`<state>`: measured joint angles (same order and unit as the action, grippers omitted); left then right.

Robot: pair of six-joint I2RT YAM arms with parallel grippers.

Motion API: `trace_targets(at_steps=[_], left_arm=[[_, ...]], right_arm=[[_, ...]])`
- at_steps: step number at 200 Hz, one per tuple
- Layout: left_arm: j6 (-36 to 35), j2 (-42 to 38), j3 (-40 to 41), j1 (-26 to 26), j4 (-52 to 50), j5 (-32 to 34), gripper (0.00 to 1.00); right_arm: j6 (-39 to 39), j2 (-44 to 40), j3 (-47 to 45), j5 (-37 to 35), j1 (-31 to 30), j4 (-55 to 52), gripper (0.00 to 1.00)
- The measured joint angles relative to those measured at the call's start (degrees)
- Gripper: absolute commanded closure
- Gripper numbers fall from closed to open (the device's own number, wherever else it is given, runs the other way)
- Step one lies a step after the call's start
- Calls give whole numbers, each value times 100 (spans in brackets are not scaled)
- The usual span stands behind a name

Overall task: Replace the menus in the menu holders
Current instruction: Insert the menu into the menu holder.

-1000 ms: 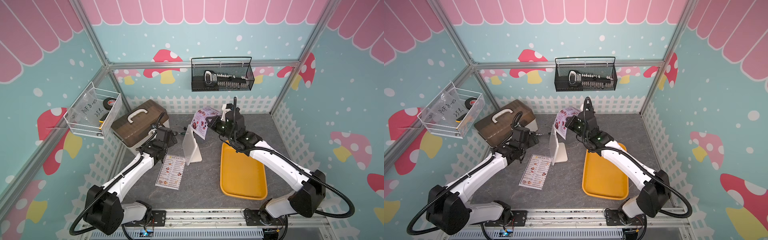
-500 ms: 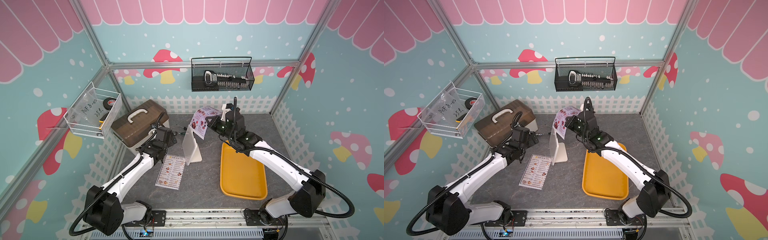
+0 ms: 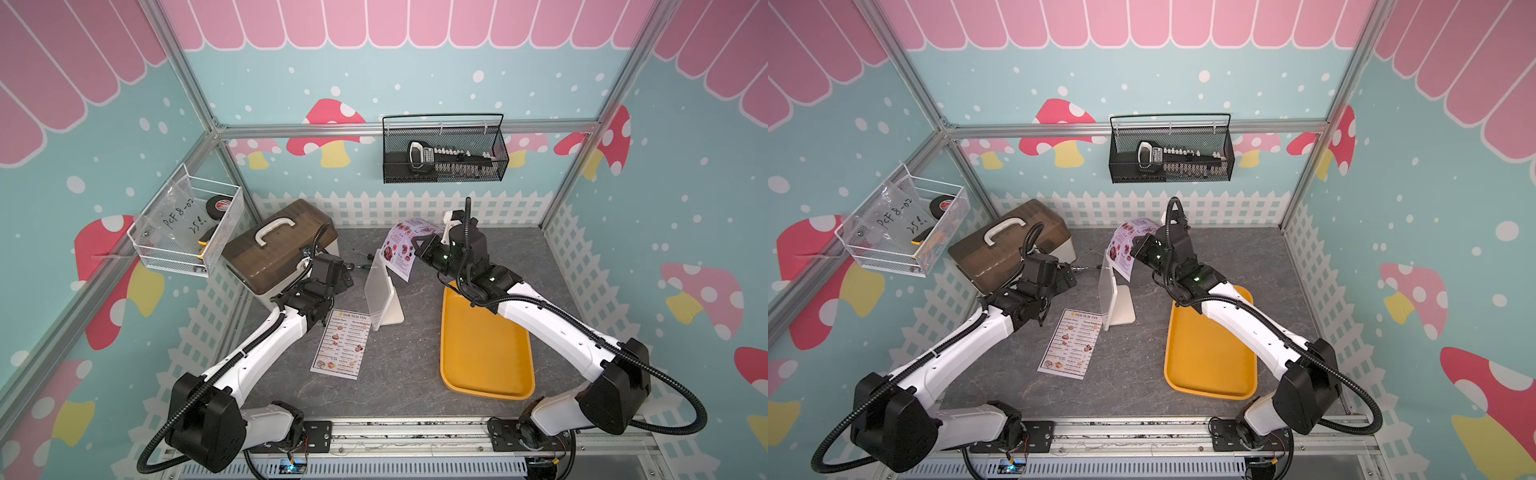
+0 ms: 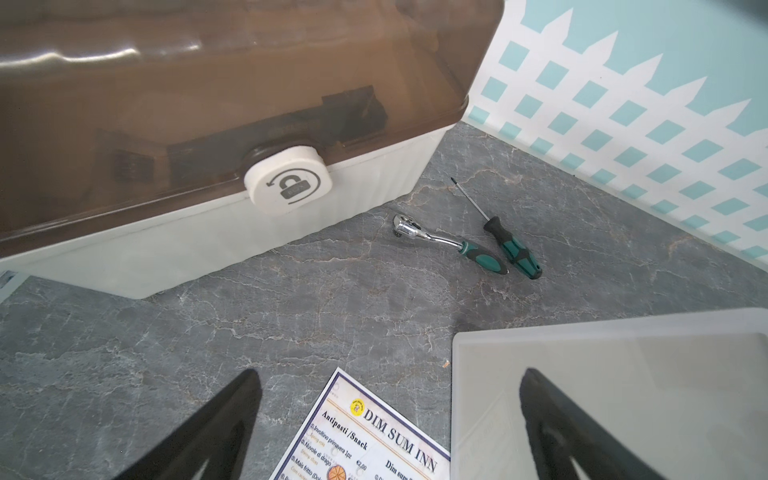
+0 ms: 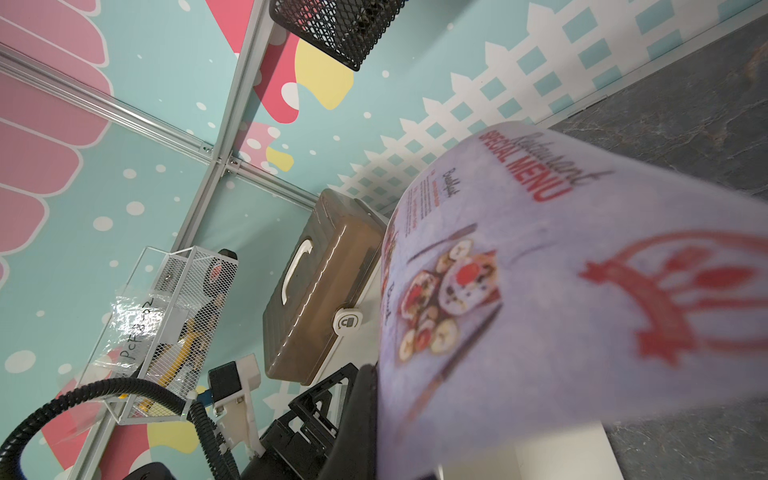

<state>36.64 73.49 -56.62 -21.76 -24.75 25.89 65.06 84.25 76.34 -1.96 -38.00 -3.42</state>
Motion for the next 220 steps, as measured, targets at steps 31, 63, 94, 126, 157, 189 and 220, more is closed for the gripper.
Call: trace_targets(at_steps=[31,63,94,126,157,189,220], left_arm=[[0,0,0,0,0,2,2],[-2,0,0,0,0,2,3],[-2,0,0,0,0,2,3],[0,0,0,0,0,2,3],[-2,0,-4,0,0,2,3],[-2,0,-9,0,0,2,3],[0,0,-11,0,0,2,3]], right_arm=[[-33,0,0,-44,0,-2,100],[-50,-2,0,-66,0,-2,100],[-57,-2,0,-70,0,-2,100],[-116,-2,2,-107,0,-2,100],[-120,-2,0,-109,0,-2,100],[-129,-7,2,-116,0,-2,100],[-170,-44,2,-133,0,0,100]])
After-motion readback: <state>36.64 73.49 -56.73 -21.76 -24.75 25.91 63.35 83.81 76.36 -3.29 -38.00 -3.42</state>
